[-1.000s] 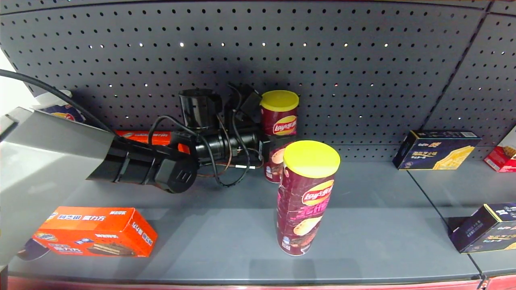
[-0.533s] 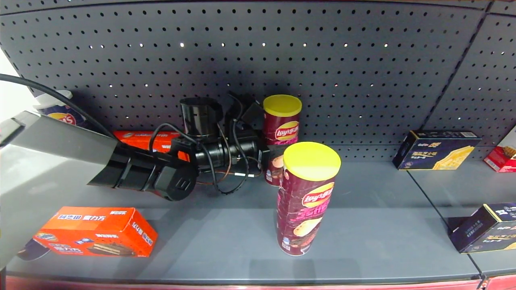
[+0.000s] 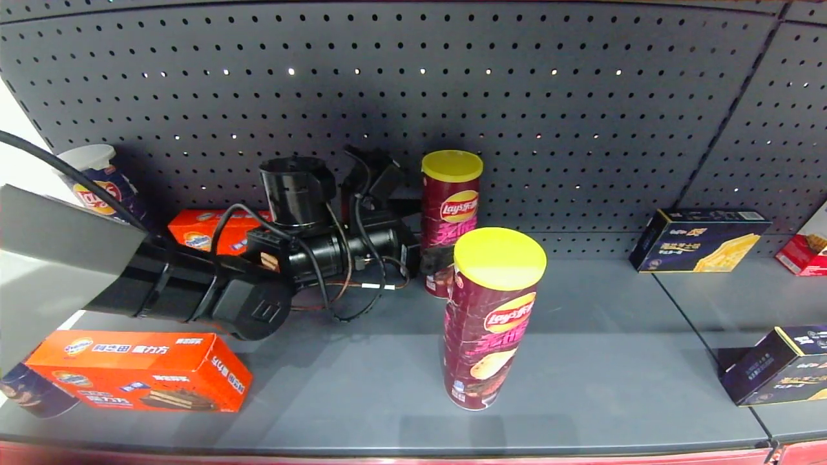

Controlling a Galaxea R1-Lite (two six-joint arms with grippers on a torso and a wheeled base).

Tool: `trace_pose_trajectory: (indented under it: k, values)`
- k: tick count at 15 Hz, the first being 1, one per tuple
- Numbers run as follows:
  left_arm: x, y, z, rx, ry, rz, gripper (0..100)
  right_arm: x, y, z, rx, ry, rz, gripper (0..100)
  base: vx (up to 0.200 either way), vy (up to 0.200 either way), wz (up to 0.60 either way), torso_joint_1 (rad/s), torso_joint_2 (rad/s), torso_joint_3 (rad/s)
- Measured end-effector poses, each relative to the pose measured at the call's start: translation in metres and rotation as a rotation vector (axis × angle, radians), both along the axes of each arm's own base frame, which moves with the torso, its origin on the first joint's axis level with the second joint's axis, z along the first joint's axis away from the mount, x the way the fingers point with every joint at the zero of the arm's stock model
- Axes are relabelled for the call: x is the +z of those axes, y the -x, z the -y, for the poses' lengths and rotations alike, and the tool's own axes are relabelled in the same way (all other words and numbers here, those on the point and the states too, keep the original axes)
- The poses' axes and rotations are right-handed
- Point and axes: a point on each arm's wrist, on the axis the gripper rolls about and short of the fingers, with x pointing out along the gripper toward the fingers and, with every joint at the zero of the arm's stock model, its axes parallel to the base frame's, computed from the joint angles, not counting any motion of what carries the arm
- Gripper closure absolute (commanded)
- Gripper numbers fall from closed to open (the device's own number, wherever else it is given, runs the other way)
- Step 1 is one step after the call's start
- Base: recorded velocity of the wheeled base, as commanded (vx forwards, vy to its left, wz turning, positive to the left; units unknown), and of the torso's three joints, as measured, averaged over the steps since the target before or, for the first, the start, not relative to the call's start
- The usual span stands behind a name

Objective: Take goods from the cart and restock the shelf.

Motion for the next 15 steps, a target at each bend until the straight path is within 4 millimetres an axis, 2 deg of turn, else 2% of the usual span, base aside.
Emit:
trace_pose_trajectory:
  k: [5, 15]
  values:
    - [-0.005, 0.016, -0.008, 0.191, -0.039, -0.005, 0, 0.0, 0.0, 0.0, 0.0, 0.0, 0.0, 0, 0.0, 0.0, 0.0, 0.0, 0.0, 0.0]
    - [-0.006, 0.018, -0.012, 0.262, -0.048, -0.012, 0, 0.0, 0.0, 0.0, 0.0, 0.0, 0.0, 0, 0.0, 0.0, 0.0, 0.0, 0.0, 0.0]
